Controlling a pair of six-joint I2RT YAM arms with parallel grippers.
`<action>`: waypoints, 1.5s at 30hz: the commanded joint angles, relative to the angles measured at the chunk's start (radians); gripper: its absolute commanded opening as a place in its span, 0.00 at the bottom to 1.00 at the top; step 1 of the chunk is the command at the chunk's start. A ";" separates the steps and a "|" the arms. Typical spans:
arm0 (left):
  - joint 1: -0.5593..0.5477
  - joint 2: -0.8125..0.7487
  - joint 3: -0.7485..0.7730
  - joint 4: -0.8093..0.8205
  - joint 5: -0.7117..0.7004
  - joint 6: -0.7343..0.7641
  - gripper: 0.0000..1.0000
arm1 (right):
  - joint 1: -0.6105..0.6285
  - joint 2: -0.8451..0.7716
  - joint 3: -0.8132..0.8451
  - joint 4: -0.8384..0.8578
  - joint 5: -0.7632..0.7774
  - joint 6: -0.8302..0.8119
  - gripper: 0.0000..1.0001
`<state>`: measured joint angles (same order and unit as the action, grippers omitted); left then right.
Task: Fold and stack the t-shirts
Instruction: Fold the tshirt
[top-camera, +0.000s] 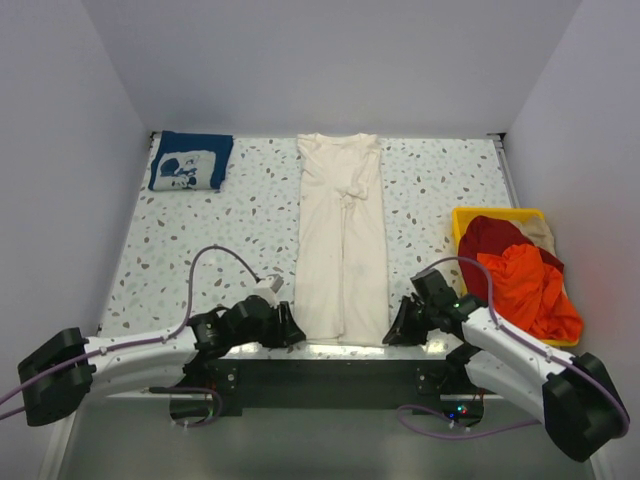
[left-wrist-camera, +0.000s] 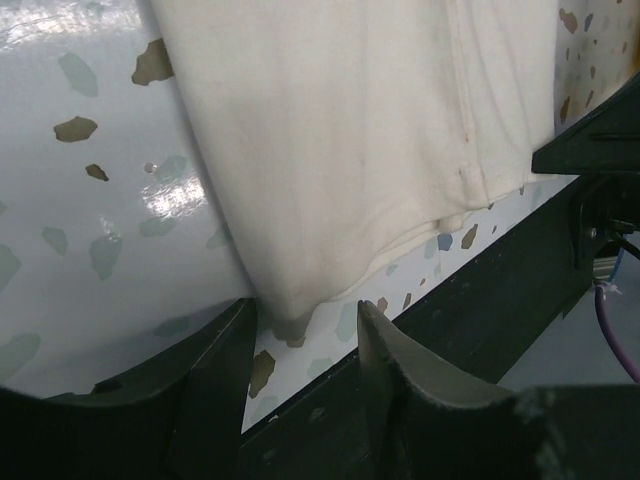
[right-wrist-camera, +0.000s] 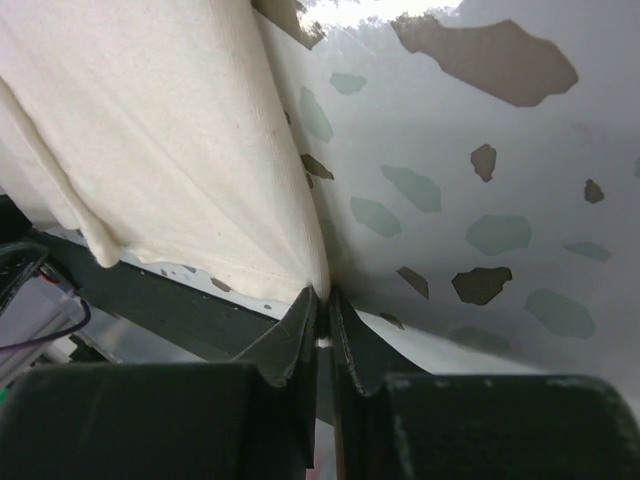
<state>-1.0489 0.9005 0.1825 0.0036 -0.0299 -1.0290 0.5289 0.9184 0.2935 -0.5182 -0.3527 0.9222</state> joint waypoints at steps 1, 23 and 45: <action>-0.003 -0.034 0.034 -0.168 -0.033 0.023 0.51 | 0.000 -0.010 0.021 -0.143 0.069 -0.063 0.07; -0.003 0.087 -0.048 0.069 0.059 -0.039 0.33 | 0.000 -0.058 0.076 -0.151 0.054 -0.075 0.09; 0.239 0.213 0.264 0.154 0.074 0.221 0.00 | -0.018 0.155 0.427 0.121 0.205 -0.077 0.02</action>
<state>-0.8719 1.0809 0.3985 0.0452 0.0193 -0.8906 0.5220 1.0218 0.6449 -0.5316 -0.2394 0.8589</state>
